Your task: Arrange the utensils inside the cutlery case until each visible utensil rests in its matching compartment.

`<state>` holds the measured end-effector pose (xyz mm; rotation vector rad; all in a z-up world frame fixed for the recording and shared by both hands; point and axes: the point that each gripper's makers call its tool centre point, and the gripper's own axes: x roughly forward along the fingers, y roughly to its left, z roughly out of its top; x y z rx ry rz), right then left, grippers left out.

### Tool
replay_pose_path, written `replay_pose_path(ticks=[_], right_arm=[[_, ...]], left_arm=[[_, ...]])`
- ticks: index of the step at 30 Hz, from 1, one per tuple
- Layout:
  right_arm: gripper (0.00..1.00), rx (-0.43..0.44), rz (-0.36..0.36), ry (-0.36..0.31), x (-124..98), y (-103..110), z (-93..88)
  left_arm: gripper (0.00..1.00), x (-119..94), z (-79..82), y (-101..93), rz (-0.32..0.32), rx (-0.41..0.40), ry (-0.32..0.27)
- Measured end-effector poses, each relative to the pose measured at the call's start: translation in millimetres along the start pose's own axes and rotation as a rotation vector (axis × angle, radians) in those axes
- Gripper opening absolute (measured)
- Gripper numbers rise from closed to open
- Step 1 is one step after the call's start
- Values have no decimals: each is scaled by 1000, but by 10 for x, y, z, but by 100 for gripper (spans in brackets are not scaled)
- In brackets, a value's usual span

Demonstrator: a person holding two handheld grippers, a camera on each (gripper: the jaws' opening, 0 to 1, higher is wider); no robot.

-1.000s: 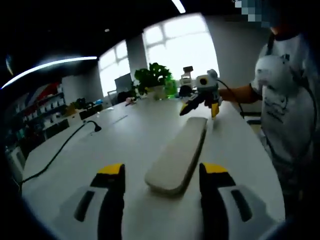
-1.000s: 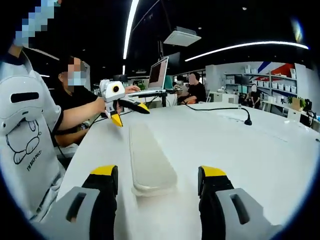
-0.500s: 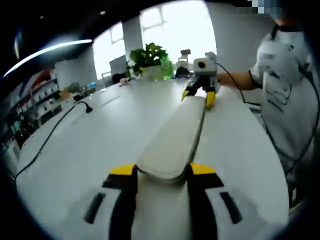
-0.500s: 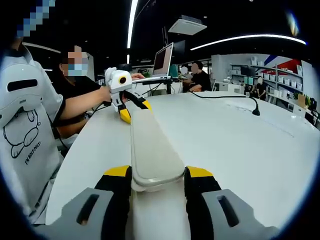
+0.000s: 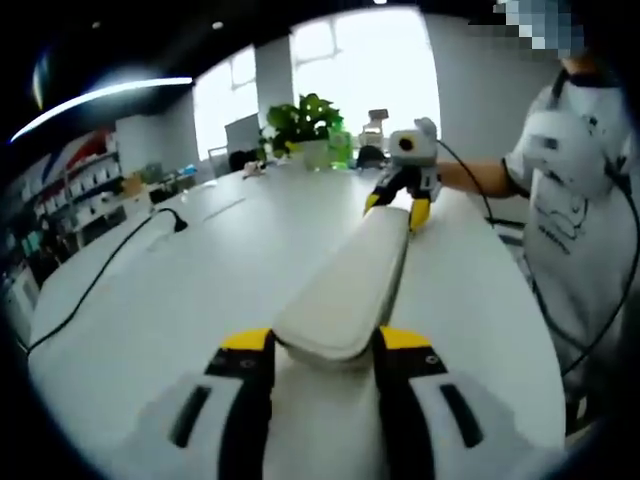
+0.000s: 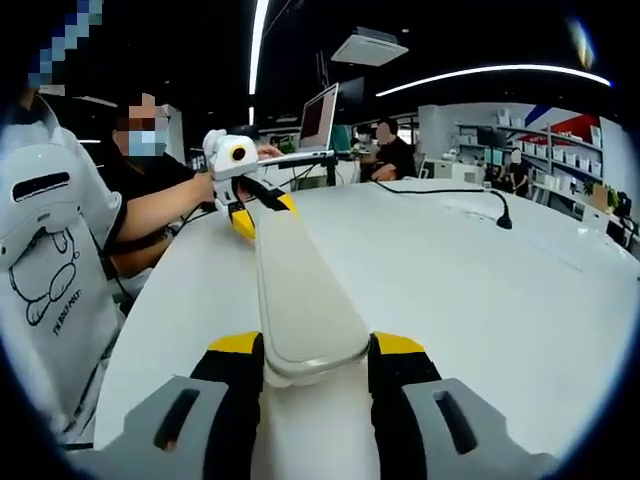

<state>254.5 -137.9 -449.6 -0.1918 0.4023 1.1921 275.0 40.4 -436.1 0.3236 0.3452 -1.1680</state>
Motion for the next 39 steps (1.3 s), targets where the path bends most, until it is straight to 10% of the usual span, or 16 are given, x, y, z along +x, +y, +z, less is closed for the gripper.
replay_pose_path(ticks=[16,39], right_arm=[[43,-49,-55,-4,-217,-287,199],[45,-1,-92,40,-17,-691,-4]], left_arm=[[41,212,243,108,12,24,-24],[42,520,76,316,41,0,58]])
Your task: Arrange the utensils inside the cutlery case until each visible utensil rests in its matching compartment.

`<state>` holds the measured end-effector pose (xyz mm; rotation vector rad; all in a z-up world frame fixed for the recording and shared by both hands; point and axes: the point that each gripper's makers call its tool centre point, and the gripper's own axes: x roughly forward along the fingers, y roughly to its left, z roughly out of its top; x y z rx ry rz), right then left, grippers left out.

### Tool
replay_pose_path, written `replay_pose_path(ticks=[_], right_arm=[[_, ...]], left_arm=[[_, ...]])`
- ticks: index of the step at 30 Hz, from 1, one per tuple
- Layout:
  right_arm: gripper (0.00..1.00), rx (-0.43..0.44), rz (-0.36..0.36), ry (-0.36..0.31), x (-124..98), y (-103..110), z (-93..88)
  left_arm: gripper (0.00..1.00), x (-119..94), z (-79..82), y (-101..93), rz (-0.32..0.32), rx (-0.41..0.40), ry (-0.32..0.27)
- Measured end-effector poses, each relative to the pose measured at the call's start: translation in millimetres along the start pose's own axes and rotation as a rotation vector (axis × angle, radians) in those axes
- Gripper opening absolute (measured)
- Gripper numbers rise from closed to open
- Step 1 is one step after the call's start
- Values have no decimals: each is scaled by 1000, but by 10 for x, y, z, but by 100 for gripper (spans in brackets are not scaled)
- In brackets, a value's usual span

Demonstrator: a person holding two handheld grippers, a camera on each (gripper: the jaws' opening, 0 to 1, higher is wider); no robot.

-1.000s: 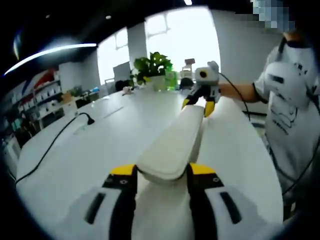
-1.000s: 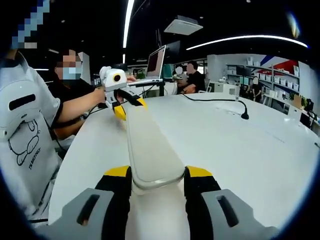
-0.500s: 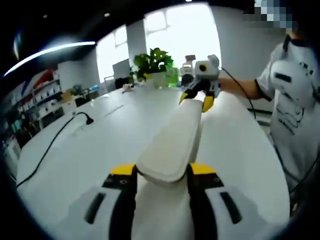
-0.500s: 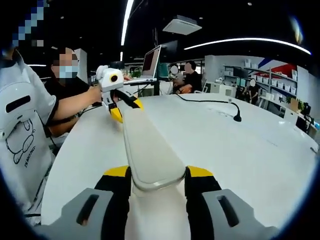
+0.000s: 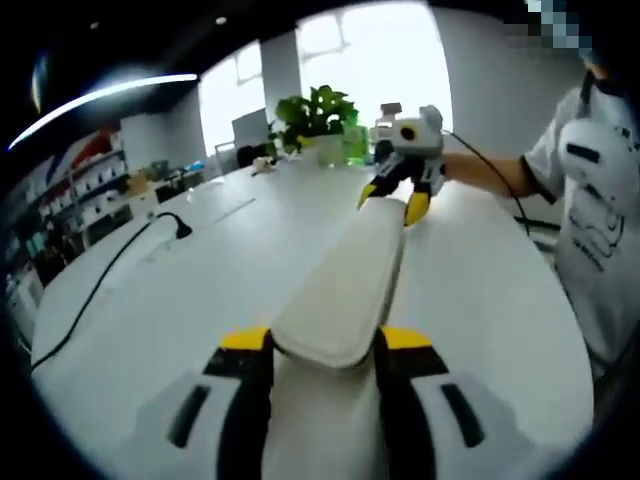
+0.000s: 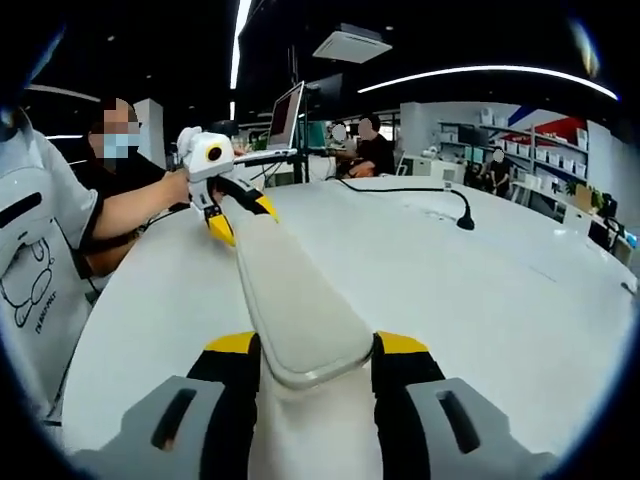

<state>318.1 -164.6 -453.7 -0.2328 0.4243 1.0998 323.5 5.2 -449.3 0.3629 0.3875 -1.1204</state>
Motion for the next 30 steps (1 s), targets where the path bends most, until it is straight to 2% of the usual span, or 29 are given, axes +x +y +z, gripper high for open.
replay_pose_path(ticks=[1,2,3,10,18,20,24,30], right_arm=[[45,-3,4,29,15,1,-66],[46,5,4,-2,37,-6,-38],[46,43,17,13,5,1,-73],[46,29,20,-2,10,5,-50],[48,11,0,38,54,-43,-102],[51,19,-8,28,43,-67,-91],[52,42,-31,-30,-82,-78,-6],[52,79,-41,-91,-231,16,89]], left_arm=[[42,29,-52,-15,-5,7,26],[43,64,-64,-31,-1,3,26],[43,54,-56,-27,-2,1,21],[44,94,-42,-44,-8,-3,5],[45,93,-37,-65,-15,-8,-3],[45,50,-11,-44,0,4,-10],[46,-141,183,53,50,-16,-98],[45,-355,203,-80,34,6,-99]])
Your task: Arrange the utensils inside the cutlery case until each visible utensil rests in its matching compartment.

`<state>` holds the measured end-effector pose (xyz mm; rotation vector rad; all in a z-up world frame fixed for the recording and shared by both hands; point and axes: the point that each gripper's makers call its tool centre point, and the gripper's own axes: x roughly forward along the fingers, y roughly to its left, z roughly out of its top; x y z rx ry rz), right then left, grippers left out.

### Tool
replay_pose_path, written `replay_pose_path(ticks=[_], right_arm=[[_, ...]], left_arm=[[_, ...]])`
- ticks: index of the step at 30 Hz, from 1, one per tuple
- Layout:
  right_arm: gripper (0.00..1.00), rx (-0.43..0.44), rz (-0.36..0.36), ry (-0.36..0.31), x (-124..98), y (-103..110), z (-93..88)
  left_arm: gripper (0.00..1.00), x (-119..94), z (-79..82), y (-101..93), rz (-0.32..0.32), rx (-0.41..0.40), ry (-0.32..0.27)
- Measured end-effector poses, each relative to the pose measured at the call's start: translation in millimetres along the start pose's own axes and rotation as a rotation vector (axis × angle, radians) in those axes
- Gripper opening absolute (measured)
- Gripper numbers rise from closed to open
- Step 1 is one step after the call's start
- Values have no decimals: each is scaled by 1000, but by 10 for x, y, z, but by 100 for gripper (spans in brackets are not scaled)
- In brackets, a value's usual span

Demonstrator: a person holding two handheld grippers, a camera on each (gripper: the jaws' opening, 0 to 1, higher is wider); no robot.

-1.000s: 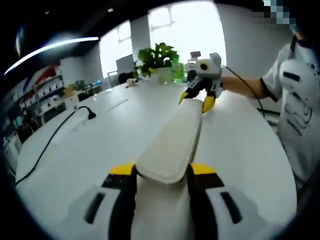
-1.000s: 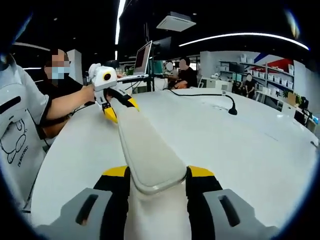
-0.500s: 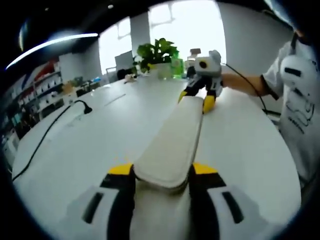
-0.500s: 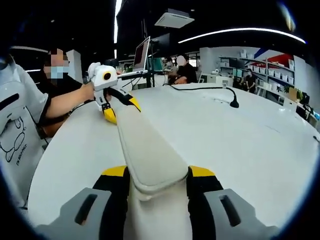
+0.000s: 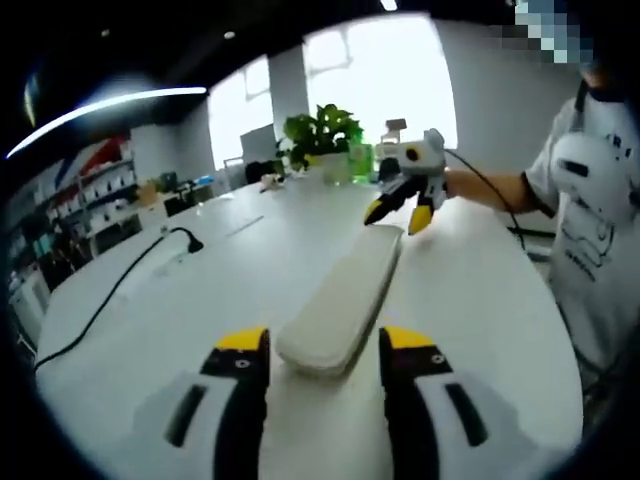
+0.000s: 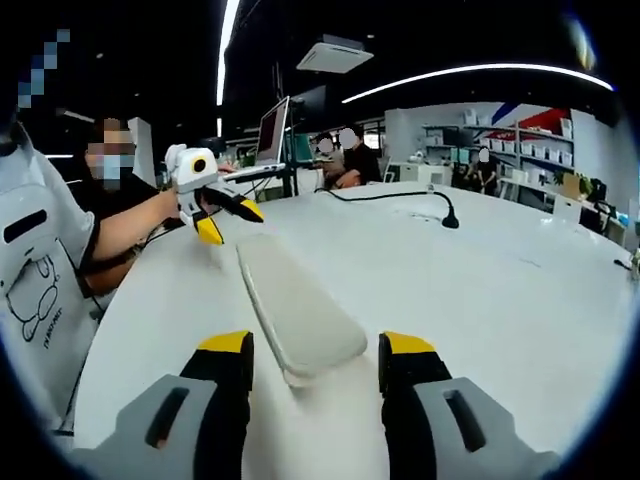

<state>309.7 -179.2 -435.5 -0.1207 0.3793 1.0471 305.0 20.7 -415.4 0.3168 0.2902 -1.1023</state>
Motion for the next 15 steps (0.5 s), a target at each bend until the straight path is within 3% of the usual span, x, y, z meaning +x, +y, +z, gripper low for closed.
replay_pose_path(ticks=[6,9,12,15], right_arm=[[48,13,-9,-86,-78,172,224],[41,16,-34,-107,-110,229,289],[34,58,-75,-112,-137,232,254],[24,126,-100,-180,-198,271,322]], left_arm=[[42,-35,171,-75,37,62,-42],[26,-105,339,-13,133,138,-57],[31,-151,581,-132,138,66,-174],[30,-227,673,-109,204,43,-213]])
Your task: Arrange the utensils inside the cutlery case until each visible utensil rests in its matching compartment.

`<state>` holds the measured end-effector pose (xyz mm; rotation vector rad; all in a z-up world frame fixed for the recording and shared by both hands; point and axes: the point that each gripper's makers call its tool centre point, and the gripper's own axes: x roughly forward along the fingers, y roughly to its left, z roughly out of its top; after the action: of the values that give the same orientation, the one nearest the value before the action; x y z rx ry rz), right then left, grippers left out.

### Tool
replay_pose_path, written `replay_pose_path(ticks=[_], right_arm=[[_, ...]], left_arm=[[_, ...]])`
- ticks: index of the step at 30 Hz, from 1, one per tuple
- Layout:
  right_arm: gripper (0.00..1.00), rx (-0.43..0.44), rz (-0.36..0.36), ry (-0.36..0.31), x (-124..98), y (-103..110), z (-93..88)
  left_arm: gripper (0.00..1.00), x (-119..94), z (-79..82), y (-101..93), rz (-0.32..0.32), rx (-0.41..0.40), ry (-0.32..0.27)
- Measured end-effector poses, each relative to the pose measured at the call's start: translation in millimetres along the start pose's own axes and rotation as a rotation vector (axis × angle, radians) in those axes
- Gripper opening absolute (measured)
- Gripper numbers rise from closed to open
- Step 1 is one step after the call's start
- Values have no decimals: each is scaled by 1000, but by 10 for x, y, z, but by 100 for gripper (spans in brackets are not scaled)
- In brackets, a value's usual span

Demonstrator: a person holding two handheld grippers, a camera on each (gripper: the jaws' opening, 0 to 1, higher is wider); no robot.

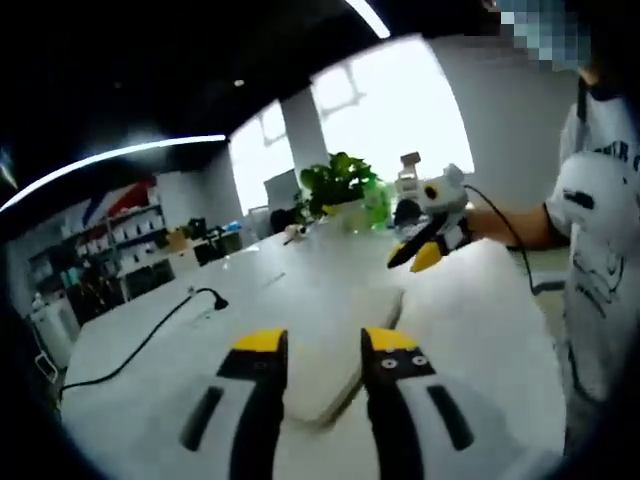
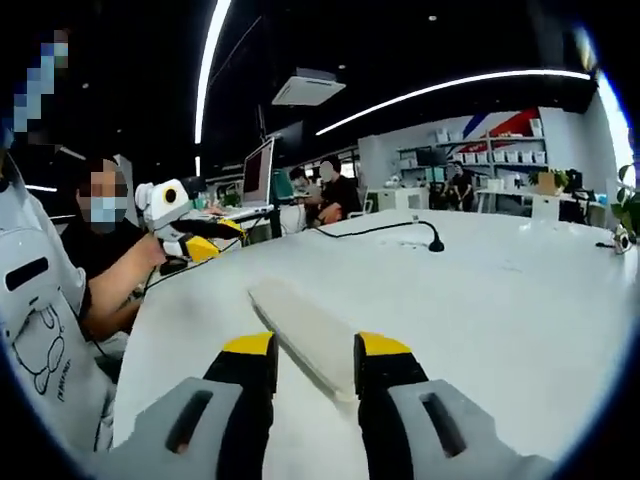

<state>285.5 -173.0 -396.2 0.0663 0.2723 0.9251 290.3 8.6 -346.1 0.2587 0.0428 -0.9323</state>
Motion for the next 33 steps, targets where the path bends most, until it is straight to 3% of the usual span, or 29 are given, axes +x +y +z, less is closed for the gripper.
replay_pose_path(ticks=[3,5,8,11,16,20,23,28,33], right_arm=[[21,32,-24,-97,-91,66,166],[21,20,-31,-129,-161,131,235],[21,5,-42,-193,-273,233,345],[21,-1,-46,-239,-367,327,398],[21,-81,-114,-266,-573,363,440],[22,-95,-152,-308,-794,385,483],[22,-97,-190,-340,-967,386,501],[22,-111,-261,-360,-1228,373,457],[24,-122,-306,-381,-1411,387,419]], left_arm=[[29,-52,88,-16,32,-70,-35],[29,-114,195,-61,36,-179,-88],[26,-284,398,-195,23,-268,-184],[28,-453,546,-258,52,-299,-267],[28,-714,535,-377,109,-273,-263],[28,-907,420,-448,182,-239,-224],[28,-1083,402,-488,226,-248,-240],[28,-1168,406,-578,252,-232,-250],[27,-1191,430,-664,286,-157,-224]])
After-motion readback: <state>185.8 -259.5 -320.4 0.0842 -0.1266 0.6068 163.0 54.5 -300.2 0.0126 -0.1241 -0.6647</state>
